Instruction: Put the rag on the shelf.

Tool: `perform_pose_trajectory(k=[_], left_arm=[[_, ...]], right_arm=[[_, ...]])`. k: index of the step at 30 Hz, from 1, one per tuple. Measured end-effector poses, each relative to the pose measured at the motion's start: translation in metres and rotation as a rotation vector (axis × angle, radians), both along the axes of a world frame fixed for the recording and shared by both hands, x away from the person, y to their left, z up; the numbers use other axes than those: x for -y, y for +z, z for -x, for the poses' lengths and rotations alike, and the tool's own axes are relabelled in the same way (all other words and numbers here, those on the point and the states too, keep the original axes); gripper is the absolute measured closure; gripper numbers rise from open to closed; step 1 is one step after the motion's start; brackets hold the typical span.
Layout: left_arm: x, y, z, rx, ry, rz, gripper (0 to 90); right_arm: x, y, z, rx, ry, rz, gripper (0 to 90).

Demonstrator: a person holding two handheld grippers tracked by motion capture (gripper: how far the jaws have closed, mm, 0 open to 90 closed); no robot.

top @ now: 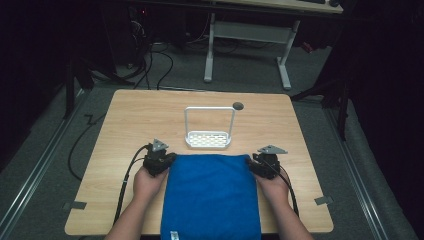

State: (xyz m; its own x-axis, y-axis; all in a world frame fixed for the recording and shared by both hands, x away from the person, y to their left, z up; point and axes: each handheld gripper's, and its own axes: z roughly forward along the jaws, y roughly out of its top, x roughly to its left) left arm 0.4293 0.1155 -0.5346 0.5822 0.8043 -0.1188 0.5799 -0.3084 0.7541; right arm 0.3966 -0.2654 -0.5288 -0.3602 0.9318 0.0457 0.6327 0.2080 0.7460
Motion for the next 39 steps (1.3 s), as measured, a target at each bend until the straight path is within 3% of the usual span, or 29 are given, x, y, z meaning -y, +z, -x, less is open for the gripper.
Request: perform_pose_trajectory(k=[4, 7, 9, 12, 15, 18, 19, 23, 35, 39], left_arm=[[-0.001, 0.000, 0.000, -0.003, -0.003, 0.003, 87.1], [0.001, 0.000, 0.001, 0.011, -0.008, -0.018, 87.9], [0.003, 0.000, 0.002, 0.022, -0.010, -0.034, 88.1], [0.002, 0.001, 0.003, 0.023, -0.009, -0.032, 88.2], [0.000, 0.003, 0.008, 0.063, -0.013, -0.010, 88.3], [-0.003, 0.006, 0.017, 0.116, -0.013, 0.014, 88.2], [-0.004, 0.008, 0.019, 0.121, -0.013, 0.027, 88.2], [-0.008, 0.020, 0.030, 0.179, 0.003, 0.087, 88.2], [-0.015, 0.050, 0.059, 0.340, 0.030, 0.195, 88.1], [-0.017, 0.058, 0.064, 0.369, 0.037, 0.228, 88.1]], right_arm=[[-0.004, -0.002, -0.003, -0.001, -0.002, 0.028, 61.3], [-0.009, -0.002, 0.000, 0.012, 0.023, 0.055, 73.2], [-0.011, -0.002, 0.001, 0.009, 0.039, 0.045, 83.8], [-0.013, -0.002, 0.003, 0.007, 0.055, 0.034, 87.6], [-0.011, 0.002, 0.013, 0.064, 0.054, -0.032, 87.9], [-0.014, 0.012, 0.022, 0.129, 0.063, -0.026, 87.8], [-0.014, 0.019, 0.028, 0.175, 0.057, -0.032, 87.8], [-0.015, 0.030, 0.038, 0.253, 0.053, -0.038, 87.8], [-0.014, 0.052, 0.055, 0.380, 0.039, -0.082, 88.4], [-0.014, 0.058, 0.059, 0.418, 0.038, -0.100, 88.5]])
